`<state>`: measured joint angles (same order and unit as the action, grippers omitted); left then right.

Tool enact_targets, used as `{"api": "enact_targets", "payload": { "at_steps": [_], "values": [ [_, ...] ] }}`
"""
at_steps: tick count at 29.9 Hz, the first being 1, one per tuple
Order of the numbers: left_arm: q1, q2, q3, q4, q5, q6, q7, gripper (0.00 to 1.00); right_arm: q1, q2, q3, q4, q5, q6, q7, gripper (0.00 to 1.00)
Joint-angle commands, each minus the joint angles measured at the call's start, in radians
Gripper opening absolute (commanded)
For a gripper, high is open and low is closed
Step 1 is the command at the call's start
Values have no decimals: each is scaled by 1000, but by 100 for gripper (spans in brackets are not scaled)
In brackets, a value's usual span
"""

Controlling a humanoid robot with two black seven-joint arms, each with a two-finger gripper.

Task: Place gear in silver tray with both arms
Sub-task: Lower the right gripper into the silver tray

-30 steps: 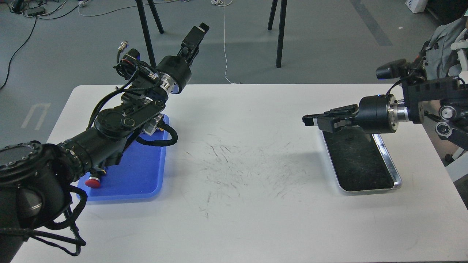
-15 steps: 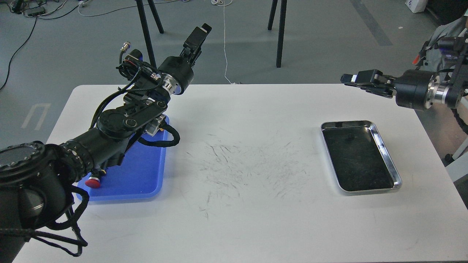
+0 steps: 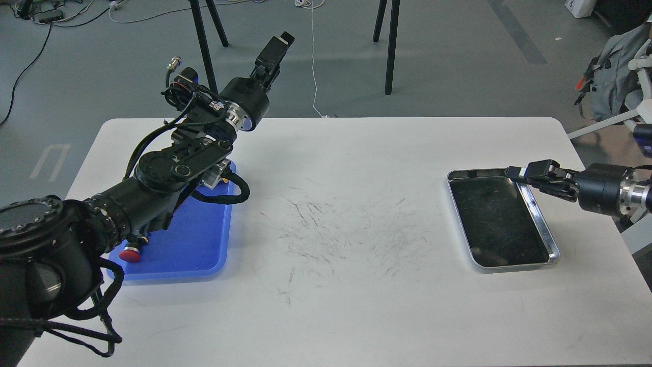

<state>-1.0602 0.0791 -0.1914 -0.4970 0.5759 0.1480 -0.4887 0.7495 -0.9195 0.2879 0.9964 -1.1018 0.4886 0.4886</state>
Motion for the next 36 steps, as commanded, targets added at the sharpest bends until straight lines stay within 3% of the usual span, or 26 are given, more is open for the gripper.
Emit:
{"api": "enact_targets", "payload": {
  "at_steps": [1,19,36],
  "values": [
    [3,-7,1,0,1,1,0,99,-33,-1,0,1,-73,0,0,2],
    [6,-9,1,0,2,2,0,99,-52,8,-73,-19,-176,0,0,2],
    [8,-9,3,0,4,2,0,99,-38,120,-61,-193,-165,0,0,2]
  ]
}}
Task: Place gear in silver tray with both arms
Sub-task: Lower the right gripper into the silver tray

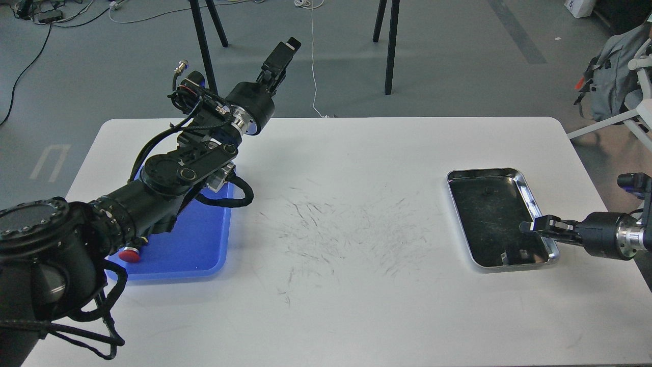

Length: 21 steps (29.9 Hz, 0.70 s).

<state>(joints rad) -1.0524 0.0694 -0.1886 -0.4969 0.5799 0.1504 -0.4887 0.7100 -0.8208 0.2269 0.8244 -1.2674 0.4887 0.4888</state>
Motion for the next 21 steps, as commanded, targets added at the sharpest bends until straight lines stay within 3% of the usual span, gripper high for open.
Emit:
{"api": "enact_targets", "payload": {
  "at_steps": [1,9,12,15,18,20,21],
  "values": [
    [0,1,0,0,0,0,0,99,2,26,0,-24,2,0,0,2],
    [5,1,0,0,0,0,0,99,2,61,0,-51,5,0,0,6],
    [5,1,0,1,0,0,0,99,2,62,0,-53,6,0,0,20],
    [3,1,0,1,0,0,0,99,3,62,2,-53,6,0,0,26],
    [5,1,0,1,0,0,0,99,5,62,2,-54,6,0,0,38],
    [3,0,0,1,0,0,0,99,5,62,0,-56,6,0,0,55],
    [5,1,0,1,0,0,0,99,6,62,0,-56,6,0,0,56]
  ]
}}
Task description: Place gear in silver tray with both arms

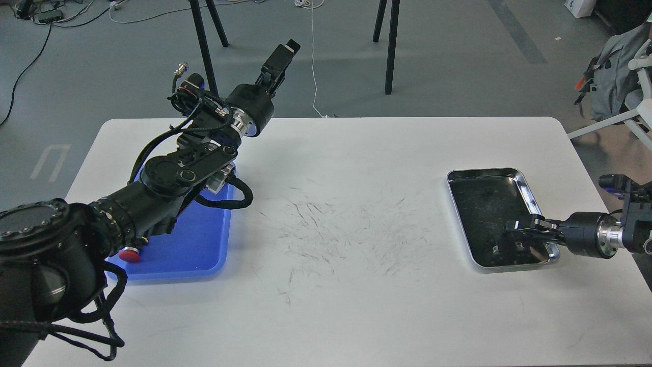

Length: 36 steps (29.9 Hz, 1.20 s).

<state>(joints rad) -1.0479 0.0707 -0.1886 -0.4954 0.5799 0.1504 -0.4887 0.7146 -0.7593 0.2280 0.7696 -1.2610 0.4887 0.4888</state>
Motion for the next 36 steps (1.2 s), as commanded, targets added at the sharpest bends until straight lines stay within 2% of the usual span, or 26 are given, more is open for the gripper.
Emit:
{"api": "enact_targets", "payload": {
  "at_steps": [1,15,19,20,23,27,32,36],
  "values": [
    [-1,0,0,0,0,0,0,99,2,-2,-1,-1,0,0,0,56],
    [-1,-2,-2,0,0,0,0,99,83,-17,-35,2,-12,0,0,69],
    [-4,-9,-2,0,0,1,0,99,126,-20,-58,2,-15,0,0,69],
    [-4,-9,-2,0,0,3,0,99,131,-21,-64,2,-15,-12,0,69],
    [-4,-9,-2,0,0,3,0,99,150,-21,-81,-1,-17,-62,0,78],
    [-4,-12,-2,-2,0,5,0,99,173,0,-90,-52,-15,-139,0,81],
    [-6,-22,-2,0,0,3,0,99,184,66,-69,-99,5,-286,0,96],
    [-4,-22,-3,0,0,5,0,99,186,87,-62,-105,93,-341,0,97]
  ]
}}
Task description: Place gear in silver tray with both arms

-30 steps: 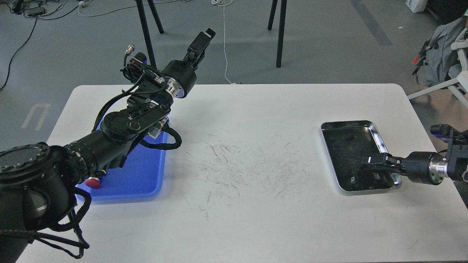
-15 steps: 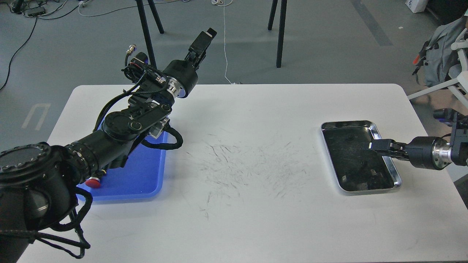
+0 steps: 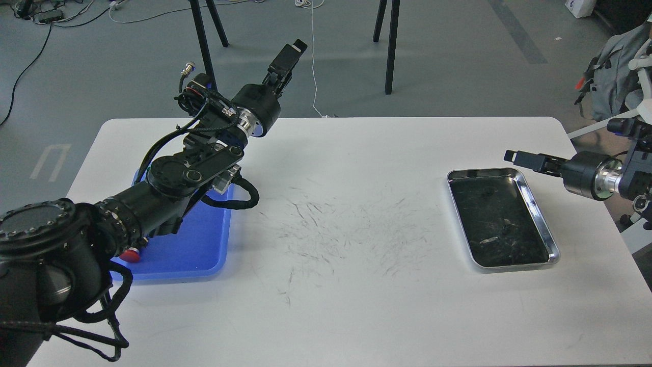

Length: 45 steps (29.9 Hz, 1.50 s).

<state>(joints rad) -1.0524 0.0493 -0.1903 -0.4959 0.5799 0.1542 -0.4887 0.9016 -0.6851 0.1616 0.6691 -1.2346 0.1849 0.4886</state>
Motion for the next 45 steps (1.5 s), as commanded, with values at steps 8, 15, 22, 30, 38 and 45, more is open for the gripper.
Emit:
{"api": "enact_targets", "payload": {
  "at_steps": [8,15,22,30,38,45],
  "values": [
    [0,-2,-1,0,0,1,0,99,2,47,4,-8,191,-87,0,97],
    [3,-5,-1,0,0,-2,0,99,7,153,12,-141,518,-87,0,98],
    [3,-19,-1,0,0,-8,0,99,16,243,33,-238,731,-76,0,98],
    [9,-17,-3,2,-2,-13,0,99,45,308,33,-238,971,-85,0,98],
    [31,-22,-14,2,-9,-13,0,99,39,332,98,-232,1090,-85,0,98],
    [31,-43,-18,25,-15,-15,0,99,7,331,95,-235,1135,-84,0,98]
  ]
}}
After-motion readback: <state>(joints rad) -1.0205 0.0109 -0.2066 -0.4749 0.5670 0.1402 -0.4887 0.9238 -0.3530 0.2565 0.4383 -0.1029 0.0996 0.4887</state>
